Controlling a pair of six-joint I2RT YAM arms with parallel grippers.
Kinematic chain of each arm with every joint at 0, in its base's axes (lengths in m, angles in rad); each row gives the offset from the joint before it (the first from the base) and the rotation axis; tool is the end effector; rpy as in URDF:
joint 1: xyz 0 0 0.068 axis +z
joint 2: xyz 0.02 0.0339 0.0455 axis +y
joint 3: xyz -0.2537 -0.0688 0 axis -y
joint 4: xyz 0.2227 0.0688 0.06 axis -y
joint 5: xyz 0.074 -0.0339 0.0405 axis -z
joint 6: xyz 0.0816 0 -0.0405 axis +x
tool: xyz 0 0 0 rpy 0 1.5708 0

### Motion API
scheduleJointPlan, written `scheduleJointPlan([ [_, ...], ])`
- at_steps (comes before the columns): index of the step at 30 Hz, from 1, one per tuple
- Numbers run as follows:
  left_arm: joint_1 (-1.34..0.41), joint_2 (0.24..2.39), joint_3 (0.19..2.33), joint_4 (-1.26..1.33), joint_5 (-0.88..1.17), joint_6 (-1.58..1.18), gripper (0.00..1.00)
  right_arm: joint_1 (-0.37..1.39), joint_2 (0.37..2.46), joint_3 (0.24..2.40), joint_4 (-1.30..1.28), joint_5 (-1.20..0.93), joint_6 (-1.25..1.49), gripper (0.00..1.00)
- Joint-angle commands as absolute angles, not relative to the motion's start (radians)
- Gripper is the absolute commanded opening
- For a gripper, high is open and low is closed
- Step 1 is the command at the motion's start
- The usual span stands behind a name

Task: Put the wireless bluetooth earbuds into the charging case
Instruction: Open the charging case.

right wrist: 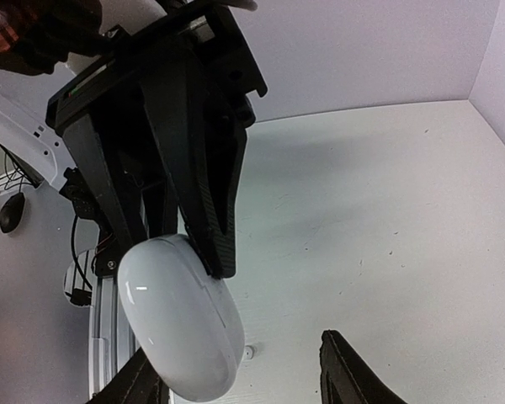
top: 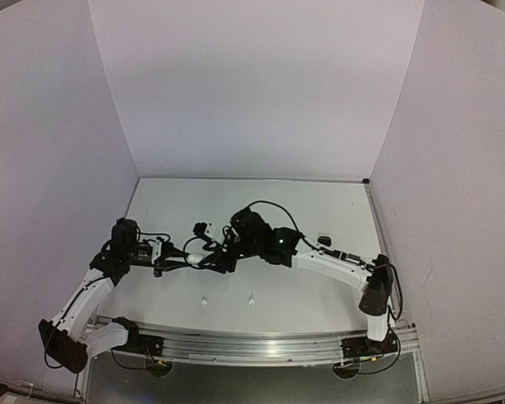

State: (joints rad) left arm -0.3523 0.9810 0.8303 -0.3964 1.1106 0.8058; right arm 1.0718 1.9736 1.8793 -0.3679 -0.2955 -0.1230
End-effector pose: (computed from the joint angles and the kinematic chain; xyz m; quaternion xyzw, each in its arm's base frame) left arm 0.1646 -0.1384 0.2929 0.6215 0.4788 -0.3543 0.5089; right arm 0.2102 0.4354 0.3179 -0.5371 0.6518 0.3492 0.4059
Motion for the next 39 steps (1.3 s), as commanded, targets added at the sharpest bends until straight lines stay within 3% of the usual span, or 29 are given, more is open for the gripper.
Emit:
scheduleJointPlan([
  [1,-0.367,0.958,0.831,-0.501,1.167,0.877,0.00,1.024,1.974,1.945,-0.273,-0.256,-0.089,0.54],
  [22,-0.367,0.918,0.788,-0.519,1.125,1.033,0.00,1.013,2.021,1.977,-0.275,-0.321,-0.054,0.55],
  [32,-0.367,0.893,0.741,-0.331,1.126,0.795,0.00,1.013,2.037,1.971,-0.274,-0.327,-0.046,0.55],
  [39,-0.367,0.904,0.676,-0.144,1.102,0.458,0.00,1.009,2.022,1.981,-0.274,-0.321,-0.033,0.57],
])
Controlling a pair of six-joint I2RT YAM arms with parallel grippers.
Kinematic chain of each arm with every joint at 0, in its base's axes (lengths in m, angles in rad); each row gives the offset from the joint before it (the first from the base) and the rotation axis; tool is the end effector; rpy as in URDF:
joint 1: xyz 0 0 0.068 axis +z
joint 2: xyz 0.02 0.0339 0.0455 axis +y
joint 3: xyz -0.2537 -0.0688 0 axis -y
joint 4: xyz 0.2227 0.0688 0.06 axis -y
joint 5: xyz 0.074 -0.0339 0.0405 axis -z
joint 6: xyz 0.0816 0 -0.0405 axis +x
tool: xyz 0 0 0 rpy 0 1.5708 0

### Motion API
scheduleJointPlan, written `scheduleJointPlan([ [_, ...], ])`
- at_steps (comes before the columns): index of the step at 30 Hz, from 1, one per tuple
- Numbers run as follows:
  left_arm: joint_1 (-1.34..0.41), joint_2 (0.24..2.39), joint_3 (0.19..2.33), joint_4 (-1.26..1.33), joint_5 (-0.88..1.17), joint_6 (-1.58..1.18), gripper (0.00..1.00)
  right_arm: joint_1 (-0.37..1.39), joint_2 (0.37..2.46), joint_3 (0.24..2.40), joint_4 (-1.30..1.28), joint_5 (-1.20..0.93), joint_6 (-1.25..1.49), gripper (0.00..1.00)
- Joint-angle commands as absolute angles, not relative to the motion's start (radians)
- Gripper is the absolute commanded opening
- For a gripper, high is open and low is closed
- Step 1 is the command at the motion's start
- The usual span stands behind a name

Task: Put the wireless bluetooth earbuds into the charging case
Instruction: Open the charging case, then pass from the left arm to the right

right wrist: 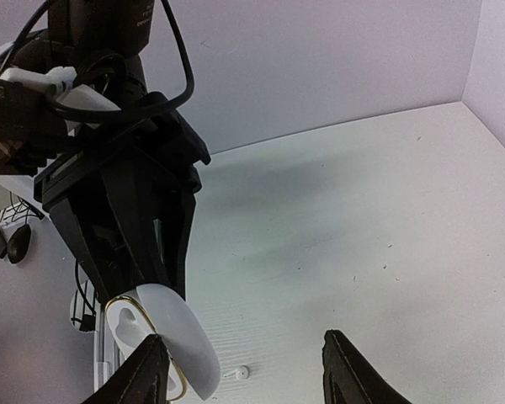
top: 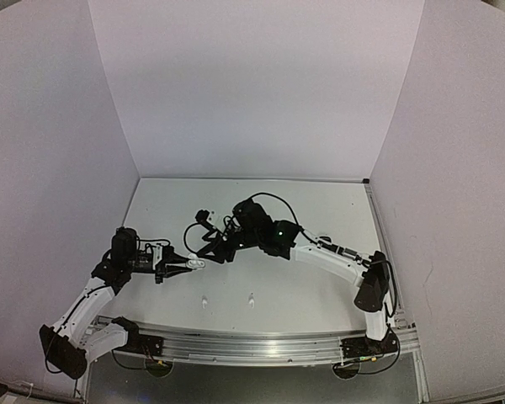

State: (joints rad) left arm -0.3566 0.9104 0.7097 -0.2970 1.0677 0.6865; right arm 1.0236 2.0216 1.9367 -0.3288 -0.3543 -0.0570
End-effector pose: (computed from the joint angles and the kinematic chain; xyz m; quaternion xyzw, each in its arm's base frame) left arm 0.1570 -0.1348 0.2741 0.5942 0.5119 -0.3592 0.5059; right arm 0.2336 0.4378 0.3222 -0.5066 0.6572 0.3808 0.4080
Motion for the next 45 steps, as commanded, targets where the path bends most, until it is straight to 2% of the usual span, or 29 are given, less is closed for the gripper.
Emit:
scheduleJointPlan([
  [1,-0.367,0.903,0.661,-0.110,1.099,0.408,0.00,1.008,2.021,1.979,-0.275,-0.321,-0.031,0.57],
  [4,-0.367,0.897,0.629,-0.021,1.095,0.291,0.00,1.005,2.014,1.964,-0.275,-0.325,-0.023,0.58],
  [16,-0.367,0.894,0.578,0.096,1.070,0.132,0.00,1.002,2.010,2.028,-0.275,-0.361,0.033,0.62],
  [26,-0.367,0.877,0.572,0.154,1.084,0.091,0.00,1.001,2.004,1.939,-0.306,-0.453,0.016,0.65],
  [31,-0.367,0.877,0.582,0.129,1.104,0.128,0.00,1.001,2.040,1.958,-0.315,-0.494,0.016,0.58],
  [35,-0.367,0.875,0.586,0.116,1.111,0.150,0.00,1.001,2.050,1.968,-0.316,-0.506,0.009,0.46],
  [40,-0.367,0.876,0.594,0.125,1.108,0.147,0.00,1.001,2.055,1.963,-0.319,-0.530,0.009,0.46],
  [45,-0.367,0.876,0.594,0.133,1.118,0.149,0.00,1.001,2.067,1.971,-0.322,-0.547,0.008,0.38],
])
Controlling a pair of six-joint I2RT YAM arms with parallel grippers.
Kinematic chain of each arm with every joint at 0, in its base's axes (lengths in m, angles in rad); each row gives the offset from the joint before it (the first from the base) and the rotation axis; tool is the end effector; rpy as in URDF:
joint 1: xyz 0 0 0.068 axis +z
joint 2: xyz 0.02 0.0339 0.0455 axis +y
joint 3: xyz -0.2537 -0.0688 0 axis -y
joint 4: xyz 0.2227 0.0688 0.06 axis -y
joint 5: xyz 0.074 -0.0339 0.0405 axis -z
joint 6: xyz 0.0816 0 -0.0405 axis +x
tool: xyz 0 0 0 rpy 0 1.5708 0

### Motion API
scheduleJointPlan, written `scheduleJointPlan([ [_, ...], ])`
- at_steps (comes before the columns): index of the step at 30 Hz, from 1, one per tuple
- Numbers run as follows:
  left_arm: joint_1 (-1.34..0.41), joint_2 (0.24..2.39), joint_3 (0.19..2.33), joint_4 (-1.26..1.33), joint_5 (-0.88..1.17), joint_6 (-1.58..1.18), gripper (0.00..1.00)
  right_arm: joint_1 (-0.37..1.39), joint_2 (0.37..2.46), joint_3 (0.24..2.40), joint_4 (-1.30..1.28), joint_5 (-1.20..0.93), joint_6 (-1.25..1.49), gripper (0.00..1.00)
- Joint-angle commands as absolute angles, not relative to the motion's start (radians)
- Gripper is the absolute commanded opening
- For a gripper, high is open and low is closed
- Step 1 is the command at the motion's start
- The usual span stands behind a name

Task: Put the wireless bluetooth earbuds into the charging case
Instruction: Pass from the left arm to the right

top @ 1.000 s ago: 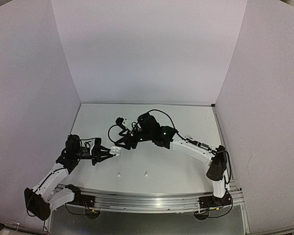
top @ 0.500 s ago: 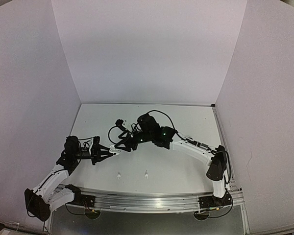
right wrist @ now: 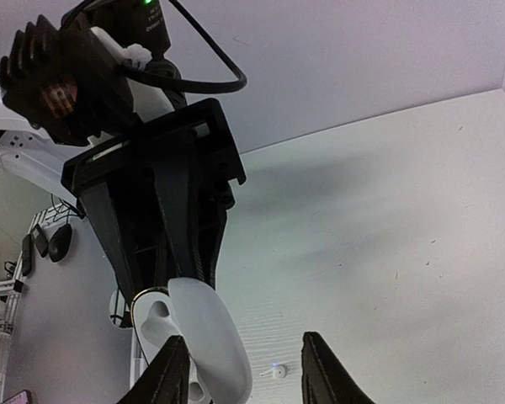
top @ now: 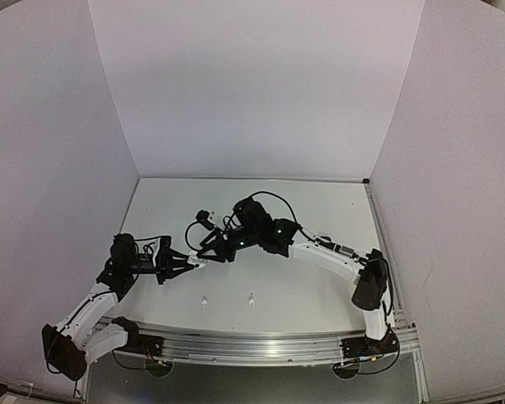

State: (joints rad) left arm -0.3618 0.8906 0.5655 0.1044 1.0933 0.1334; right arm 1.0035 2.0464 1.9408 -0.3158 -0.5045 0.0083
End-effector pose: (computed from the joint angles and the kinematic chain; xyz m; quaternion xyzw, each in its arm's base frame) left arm 0.1609 -0.1384 0.2721 0.4784 0.5670 -0.4640 0.4841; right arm 0.2336 0.4401 0.3157 -0.5072 0.6495 0.4383 0.3589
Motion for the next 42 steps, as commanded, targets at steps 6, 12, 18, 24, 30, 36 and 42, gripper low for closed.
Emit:
scheduleJointPlan([
  [6,-0.367,0.877,0.600,0.134,1.120,0.151,0.00,1.001,2.071,1.976,-0.326,-0.564,0.008,0.28],
  [12,-0.367,0.880,0.605,0.129,1.119,0.151,0.00,1.001,2.050,1.970,-0.330,-0.573,-0.003,0.11],
  [18,-0.367,0.890,0.612,0.111,1.126,0.160,0.00,1.002,2.019,1.972,-0.331,-0.564,-0.052,0.03],
  [24,-0.367,0.935,0.670,-0.053,1.143,0.267,0.38,1.008,1.988,1.970,-0.331,-0.519,-0.112,0.00],
  [30,-0.367,0.966,0.705,-0.127,1.149,0.316,0.47,1.032,1.949,1.951,-0.330,-0.425,-0.232,0.00],
  [36,-0.367,0.970,0.710,-0.149,1.155,0.339,0.43,1.043,1.937,1.948,-0.331,-0.395,-0.284,0.00],
  [42,-0.367,0.968,0.721,-0.143,1.158,0.348,0.45,1.046,1.943,1.950,-0.336,-0.396,-0.296,0.00],
])
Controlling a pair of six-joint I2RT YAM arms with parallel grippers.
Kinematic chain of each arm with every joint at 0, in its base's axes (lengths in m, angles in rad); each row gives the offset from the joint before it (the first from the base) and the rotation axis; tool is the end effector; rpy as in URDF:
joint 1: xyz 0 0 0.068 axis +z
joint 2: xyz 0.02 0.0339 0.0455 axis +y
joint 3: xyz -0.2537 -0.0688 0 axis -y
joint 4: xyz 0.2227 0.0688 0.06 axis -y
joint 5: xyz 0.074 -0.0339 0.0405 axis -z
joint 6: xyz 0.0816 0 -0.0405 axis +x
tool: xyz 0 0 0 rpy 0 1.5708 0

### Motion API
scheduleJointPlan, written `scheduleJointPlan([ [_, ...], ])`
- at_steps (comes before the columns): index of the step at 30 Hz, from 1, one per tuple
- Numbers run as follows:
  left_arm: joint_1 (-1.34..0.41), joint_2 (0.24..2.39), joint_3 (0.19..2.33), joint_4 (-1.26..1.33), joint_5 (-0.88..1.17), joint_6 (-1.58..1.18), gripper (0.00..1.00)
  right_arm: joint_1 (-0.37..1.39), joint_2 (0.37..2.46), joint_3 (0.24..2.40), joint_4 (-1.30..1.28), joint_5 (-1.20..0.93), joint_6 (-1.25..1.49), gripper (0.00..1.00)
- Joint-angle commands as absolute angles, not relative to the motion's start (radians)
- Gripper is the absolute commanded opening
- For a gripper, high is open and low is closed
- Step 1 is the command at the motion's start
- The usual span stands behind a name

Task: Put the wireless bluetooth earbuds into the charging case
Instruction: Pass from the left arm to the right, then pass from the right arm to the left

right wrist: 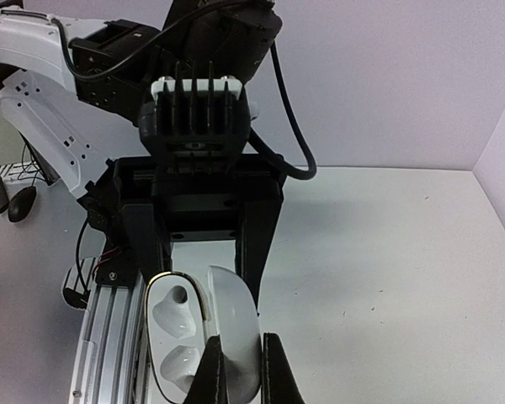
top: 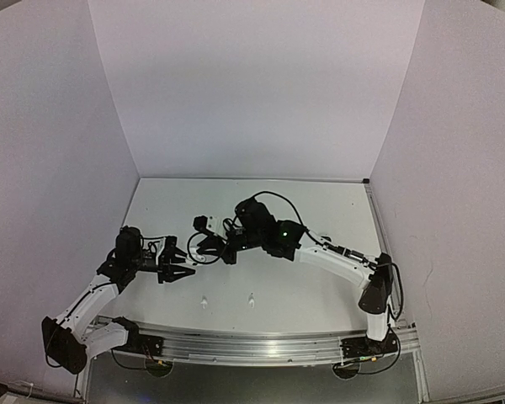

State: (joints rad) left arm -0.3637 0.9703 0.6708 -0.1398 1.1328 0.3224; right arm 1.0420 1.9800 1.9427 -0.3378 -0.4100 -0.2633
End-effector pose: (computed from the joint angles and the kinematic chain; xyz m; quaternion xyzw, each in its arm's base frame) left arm 0.1657 -0.1421 0.2682 0.5105 0.5741 -0.4622 0.4429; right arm 0.2162 0.4345 0.3434 -0.5825 0.5733 0.3648 0.4460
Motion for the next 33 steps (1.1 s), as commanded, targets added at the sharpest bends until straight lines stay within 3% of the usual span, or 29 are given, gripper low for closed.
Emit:
scheduleJointPlan([
  [1,-0.367,0.964,0.721,-0.139,1.158,0.352,0.46,1.047,1.944,1.950,-0.337,-0.393,-0.298,0.00],
  [24,-0.367,0.957,0.719,-0.087,1.181,0.329,0.40,1.080,1.991,1.994,-0.384,-0.310,-0.357,0.00],
  [33,-0.367,0.956,0.719,-0.083,1.188,0.330,0.31,1.079,1.998,2.001,-0.391,-0.307,-0.356,0.00],
])
